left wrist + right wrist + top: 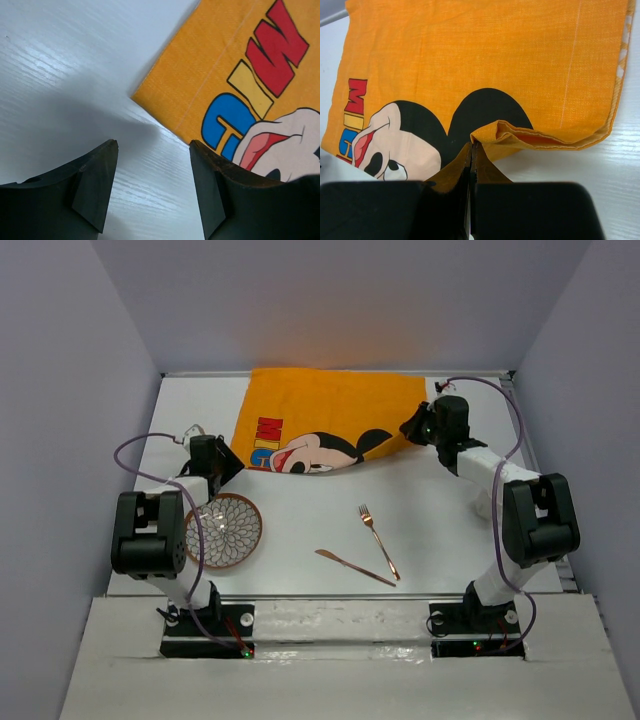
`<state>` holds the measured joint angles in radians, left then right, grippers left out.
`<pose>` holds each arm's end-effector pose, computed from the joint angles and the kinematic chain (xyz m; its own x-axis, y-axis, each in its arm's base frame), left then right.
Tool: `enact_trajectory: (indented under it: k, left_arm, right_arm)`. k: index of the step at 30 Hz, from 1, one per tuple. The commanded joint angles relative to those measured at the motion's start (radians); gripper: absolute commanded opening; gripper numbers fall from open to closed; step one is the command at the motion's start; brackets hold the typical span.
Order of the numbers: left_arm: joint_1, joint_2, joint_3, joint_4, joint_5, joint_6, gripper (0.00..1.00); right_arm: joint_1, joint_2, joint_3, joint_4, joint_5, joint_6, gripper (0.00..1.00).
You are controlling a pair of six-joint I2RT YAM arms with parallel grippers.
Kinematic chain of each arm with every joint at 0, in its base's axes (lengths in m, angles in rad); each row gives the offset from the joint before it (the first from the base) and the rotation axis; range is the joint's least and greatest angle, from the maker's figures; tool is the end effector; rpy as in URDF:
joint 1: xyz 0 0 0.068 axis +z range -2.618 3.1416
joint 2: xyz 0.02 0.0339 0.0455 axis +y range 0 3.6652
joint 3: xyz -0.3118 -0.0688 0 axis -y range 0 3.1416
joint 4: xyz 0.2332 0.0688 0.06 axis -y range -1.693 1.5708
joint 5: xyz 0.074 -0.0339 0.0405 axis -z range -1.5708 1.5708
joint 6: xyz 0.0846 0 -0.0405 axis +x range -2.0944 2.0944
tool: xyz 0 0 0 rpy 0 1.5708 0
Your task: Set the dinner table for one person
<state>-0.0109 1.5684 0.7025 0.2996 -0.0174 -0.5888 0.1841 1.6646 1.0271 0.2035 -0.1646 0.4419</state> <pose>0.3499 -0.0023 0.2015 -0.4440 -0.5505 -0.7070 -0.3011 0.8348 -0.4609 0.4056 0.0896 0.2671 -0.5134 0.3335 -0.7907 -0.1186 0.8850 0.4503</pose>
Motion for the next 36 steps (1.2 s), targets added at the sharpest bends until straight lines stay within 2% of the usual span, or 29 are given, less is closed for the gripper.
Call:
enact_trajectory:
  k: [1,4,8,9,10,13,17,18,19,20,24,30,36]
  left_arm:
    - [0.003,0.07,0.051,0.018,-0.033,-0.008,0.69]
    - [0.003,0.111,0.066,0.032,-0.035,-0.023,0.62]
    - [0.003,0.137,0.089,0.056,-0.032,-0.036,0.59]
    - [0.003,0.146,0.095,0.055,-0.029,-0.037,0.54]
    - [0.003,0.163,0.104,0.056,-0.03,-0.039,0.41]
    - [0.003,0.177,0.104,0.072,-0.055,-0.042,0.19]
    - [0.003,0.182,0.118,0.088,-0.082,-0.042,0.2]
    - [0.003,0.185,0.124,0.093,-0.087,-0.036,0.15]
    - [0.003,0.186,0.133,0.104,-0.087,-0.029,0.04]
    - [0.003,0.185,0.135,0.108,-0.079,-0.025,0.0]
    - [0.003,0.095,0.135,0.139,-0.059,0.0,0.0]
    - [-0.001,-0.238,0.103,0.161,-0.082,0.01,0.0]
    - [-0.012,-0.421,0.077,0.165,-0.032,-0.02,0.0]
  right_arm:
    - [-0.005,-0.035,0.024,0.051,-0.007,-0.005,0.0]
    - [-0.005,-0.04,0.021,0.051,-0.013,-0.002,0.0]
    - [-0.005,-0.049,0.018,0.051,-0.013,0.0,0.0]
    - [-0.005,-0.052,0.018,0.051,-0.013,0.0,0.0]
    - [-0.005,-0.058,0.016,0.053,-0.013,0.001,0.0]
    - [-0.005,-0.069,0.013,0.053,-0.013,0.003,0.0]
    - [-0.005,-0.071,0.013,0.051,-0.015,0.004,0.0]
    - [-0.005,-0.071,0.011,0.051,-0.015,0.004,0.0]
    - [-0.005,-0.069,0.011,0.051,-0.013,0.004,0.0]
    - [-0.005,-0.072,0.011,0.053,-0.013,0.004,0.0]
    - [-0.005,-0.085,0.007,0.05,-0.006,0.0,0.0]
    - [-0.005,-0.152,-0.018,0.042,0.013,0.008,0.0]
    - [-0.005,-0.268,-0.018,-0.022,0.06,0.006,0.0]
